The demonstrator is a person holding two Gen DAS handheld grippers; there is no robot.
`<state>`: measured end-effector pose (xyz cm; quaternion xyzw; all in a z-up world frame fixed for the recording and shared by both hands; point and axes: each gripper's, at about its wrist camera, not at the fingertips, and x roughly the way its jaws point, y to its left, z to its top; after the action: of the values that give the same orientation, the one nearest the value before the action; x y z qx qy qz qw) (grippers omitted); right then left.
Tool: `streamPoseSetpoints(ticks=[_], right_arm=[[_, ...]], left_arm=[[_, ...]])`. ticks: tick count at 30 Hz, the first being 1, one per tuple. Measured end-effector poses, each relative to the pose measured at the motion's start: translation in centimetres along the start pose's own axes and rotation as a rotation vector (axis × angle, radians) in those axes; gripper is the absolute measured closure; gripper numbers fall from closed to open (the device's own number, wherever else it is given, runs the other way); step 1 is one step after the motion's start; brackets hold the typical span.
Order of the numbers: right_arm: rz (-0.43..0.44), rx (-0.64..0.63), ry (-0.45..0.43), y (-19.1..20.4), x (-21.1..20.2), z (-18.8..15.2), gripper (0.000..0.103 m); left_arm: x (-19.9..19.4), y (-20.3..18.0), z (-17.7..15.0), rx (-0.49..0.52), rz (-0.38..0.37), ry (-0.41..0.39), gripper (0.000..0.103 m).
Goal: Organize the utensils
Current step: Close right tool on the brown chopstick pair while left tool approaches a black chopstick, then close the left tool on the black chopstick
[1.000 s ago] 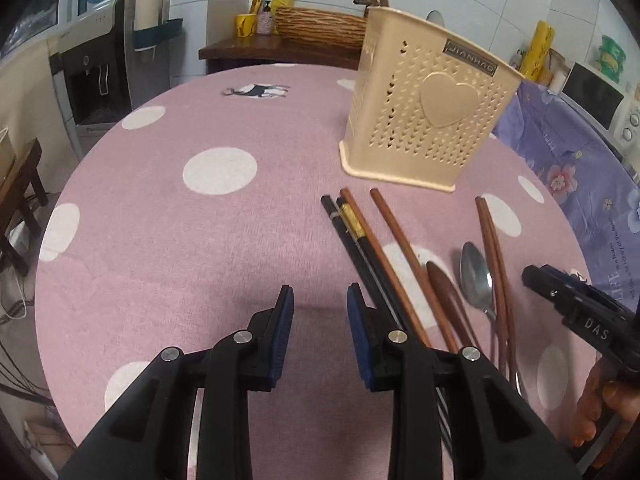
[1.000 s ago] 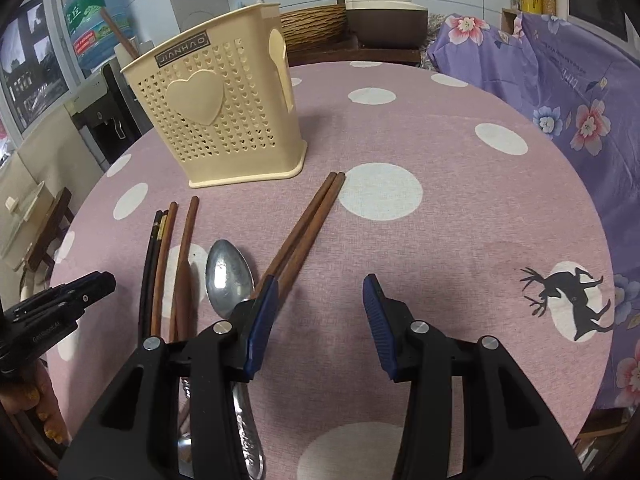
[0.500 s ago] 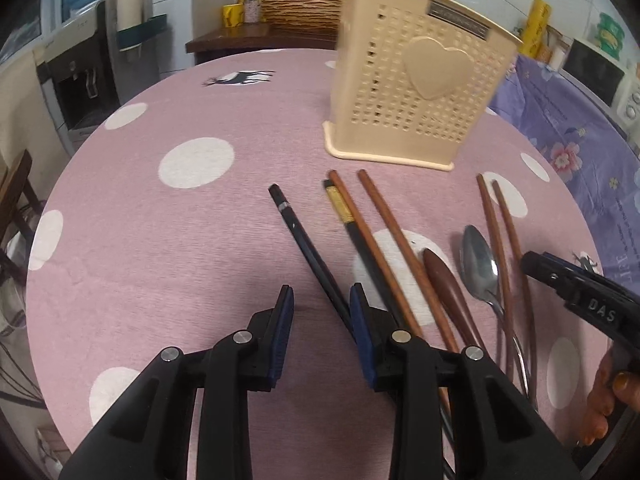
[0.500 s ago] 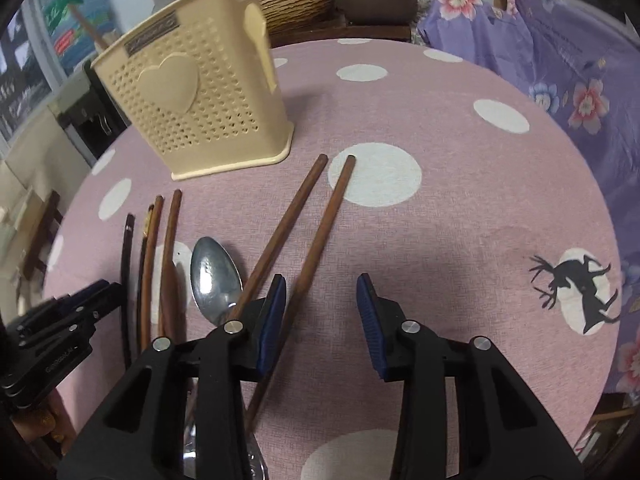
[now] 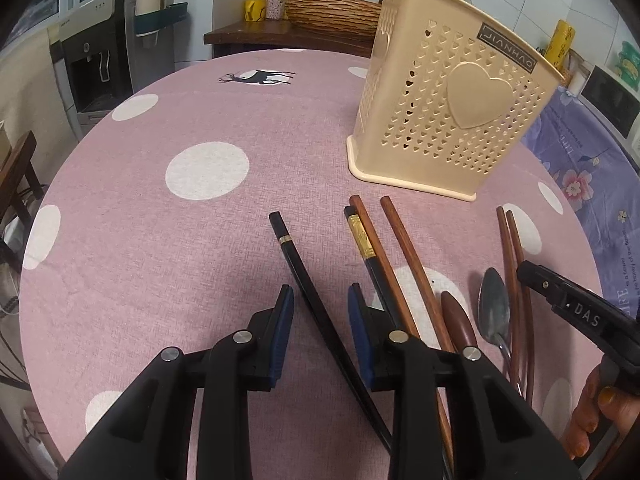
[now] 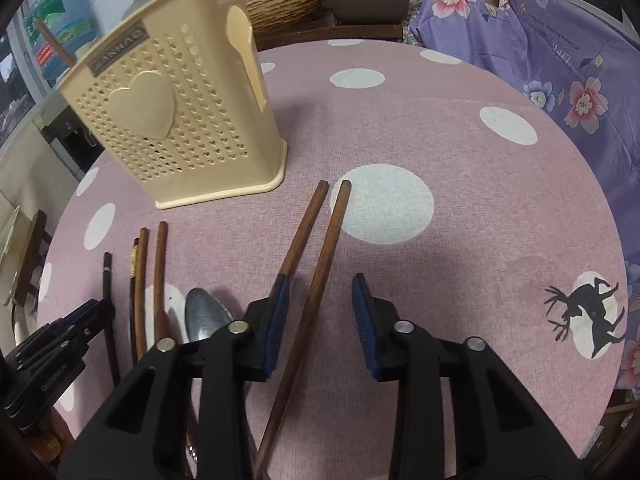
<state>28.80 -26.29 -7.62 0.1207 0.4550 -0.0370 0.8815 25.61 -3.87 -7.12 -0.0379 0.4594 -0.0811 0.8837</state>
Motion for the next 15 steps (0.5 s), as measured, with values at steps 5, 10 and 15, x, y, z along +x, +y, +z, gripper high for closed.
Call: streamPoseSetpoints(ticks=[5,10,15], right_arm=[[-0.020,0.002,0.009,0.5,1.2,1.5,0.084],[-0.041,0.010,0.016,0.9,2.4,3.2,0.090],[-0.050,0.016,0.015,1.0,3.0,3.8,0.094]], left_arm=[[0.8,-0.1,1.2,0.018,0.010,0.005,0.082],[1.5,-0.5,2.0,0.043,0.010,0.014,0.084],[1.6,-0.8,2.1,0.071,0.030,0.012,0.089]])
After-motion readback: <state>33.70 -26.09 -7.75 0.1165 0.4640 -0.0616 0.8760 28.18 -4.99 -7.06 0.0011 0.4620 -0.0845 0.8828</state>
